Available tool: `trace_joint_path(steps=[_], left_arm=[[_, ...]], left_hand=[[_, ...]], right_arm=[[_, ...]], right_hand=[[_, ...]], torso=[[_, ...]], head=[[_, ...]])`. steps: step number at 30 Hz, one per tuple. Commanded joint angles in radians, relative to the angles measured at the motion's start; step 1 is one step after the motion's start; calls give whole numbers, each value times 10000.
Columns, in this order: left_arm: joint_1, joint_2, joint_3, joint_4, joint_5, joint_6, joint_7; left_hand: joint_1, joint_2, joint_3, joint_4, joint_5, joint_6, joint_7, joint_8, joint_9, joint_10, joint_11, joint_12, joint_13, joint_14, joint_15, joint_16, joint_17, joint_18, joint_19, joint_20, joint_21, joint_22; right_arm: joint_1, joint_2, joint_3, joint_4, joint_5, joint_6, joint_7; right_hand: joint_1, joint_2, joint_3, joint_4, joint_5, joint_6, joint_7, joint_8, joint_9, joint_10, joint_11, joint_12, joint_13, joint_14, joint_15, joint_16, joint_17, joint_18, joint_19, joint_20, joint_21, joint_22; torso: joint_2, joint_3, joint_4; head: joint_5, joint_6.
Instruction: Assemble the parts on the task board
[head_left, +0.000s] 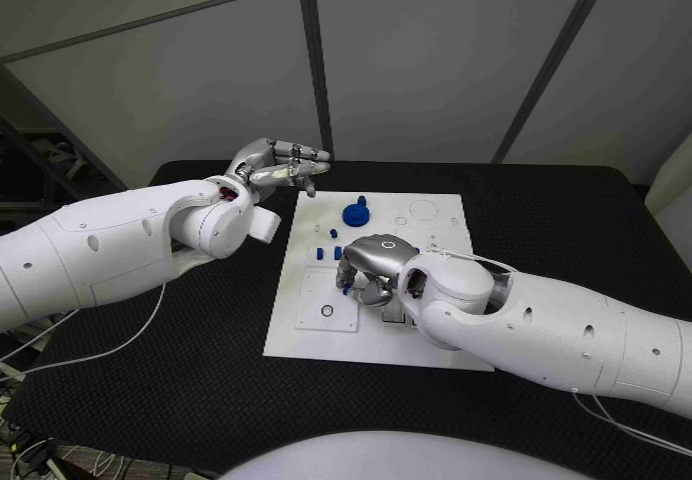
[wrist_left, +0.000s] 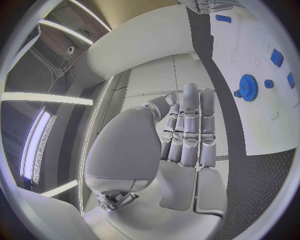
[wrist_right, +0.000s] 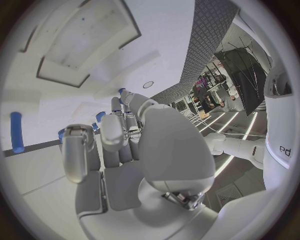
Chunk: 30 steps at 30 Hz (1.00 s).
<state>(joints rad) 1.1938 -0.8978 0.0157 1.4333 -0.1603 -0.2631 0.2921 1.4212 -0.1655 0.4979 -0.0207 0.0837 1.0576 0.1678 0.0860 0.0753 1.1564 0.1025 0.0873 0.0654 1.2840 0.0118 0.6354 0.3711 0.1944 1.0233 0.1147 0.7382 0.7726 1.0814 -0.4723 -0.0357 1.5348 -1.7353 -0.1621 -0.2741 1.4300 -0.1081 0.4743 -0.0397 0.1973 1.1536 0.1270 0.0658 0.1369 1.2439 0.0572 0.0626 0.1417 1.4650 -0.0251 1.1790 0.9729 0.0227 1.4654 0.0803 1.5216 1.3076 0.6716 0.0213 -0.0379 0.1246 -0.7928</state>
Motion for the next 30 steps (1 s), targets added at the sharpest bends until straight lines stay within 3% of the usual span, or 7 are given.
trace_joint_path(steps=[1,7,13,23,30], left_arm=[[12,9,7,-1,52,140,31],[13,4,7,1,52,169,-6],[13,-21,6,9,52,180,-41],[13,-49,5,-10,52,199,-77],[12,-67,2,-35,52,211,-90]], left_hand=[[-105,31,-48,-14,-64,-33,62,-32,-11,-55,48,-33,-6,-69,33,-45,-9,-112,-58,29,-69,-9],[-105,31,-48,-14,-64,-33,62,-32,-11,-55,48,-33,-6,-69,33,-45,-9,-112,-58,29,-69,-9],[-98,34,-49,-20,-70,-37,63,-36,-12,-62,49,-36,-6,-70,33,-55,-11,-110,-58,30,-77,-14],[-97,33,-51,-23,-73,-41,64,-39,-13,-68,50,-39,-7,-71,34,-60,-12,-110,-58,31,-81,-17],[-96,31,-53,-25,-75,-44,65,-42,-14,-73,51,-42,-7,-72,34,-64,-13,-110,-59,31,-84,-19]], right_arm=[[4,13,-18,-48,-126,-21,100],[3,6,-27,-73,-79,-205,235],[3,-37,-31,-16,28,-466,326],[-20,-418,-31,367,104,-1150,479],[-28,-1200,-22,1068,261,-1539,475]], right_hand=[[-168,-16,10,-75,15,-207,29,-46,-24,-282,101,-34,-88,53,53,-99,-104,-51,690,37,-118,2100],[-513,-287,99,-221,-76,-605,225,-29,-108,-1425,397,-37,-458,-96,282,-430,-648,150,258,233,-858,1476],[-595,-457,69,-460,-128,-1178,372,-48,-285,-2138,549,-18,-681,-214,395,-697,-1107,266,28,363,-1303,1112],[-636,-521,-86,-631,-154,-1580,295,-45,-438,-2378,571,19,-711,-314,417,-957,-1533,358,-147,409,-1676,812],[-673,-475,-139,-667,-136,-1503,313,6,-451,-2217,538,91,-676,-287,398,-954,-1570,352,-116,400,-1668,822]], torso=[[-7,-1,-4],[-12,1,9],[-7,6,-4],[-11,11,-8],[-18,8,-7]], head=[[-8,-10],[0,3],[30,10],[55,21],[53,36]])
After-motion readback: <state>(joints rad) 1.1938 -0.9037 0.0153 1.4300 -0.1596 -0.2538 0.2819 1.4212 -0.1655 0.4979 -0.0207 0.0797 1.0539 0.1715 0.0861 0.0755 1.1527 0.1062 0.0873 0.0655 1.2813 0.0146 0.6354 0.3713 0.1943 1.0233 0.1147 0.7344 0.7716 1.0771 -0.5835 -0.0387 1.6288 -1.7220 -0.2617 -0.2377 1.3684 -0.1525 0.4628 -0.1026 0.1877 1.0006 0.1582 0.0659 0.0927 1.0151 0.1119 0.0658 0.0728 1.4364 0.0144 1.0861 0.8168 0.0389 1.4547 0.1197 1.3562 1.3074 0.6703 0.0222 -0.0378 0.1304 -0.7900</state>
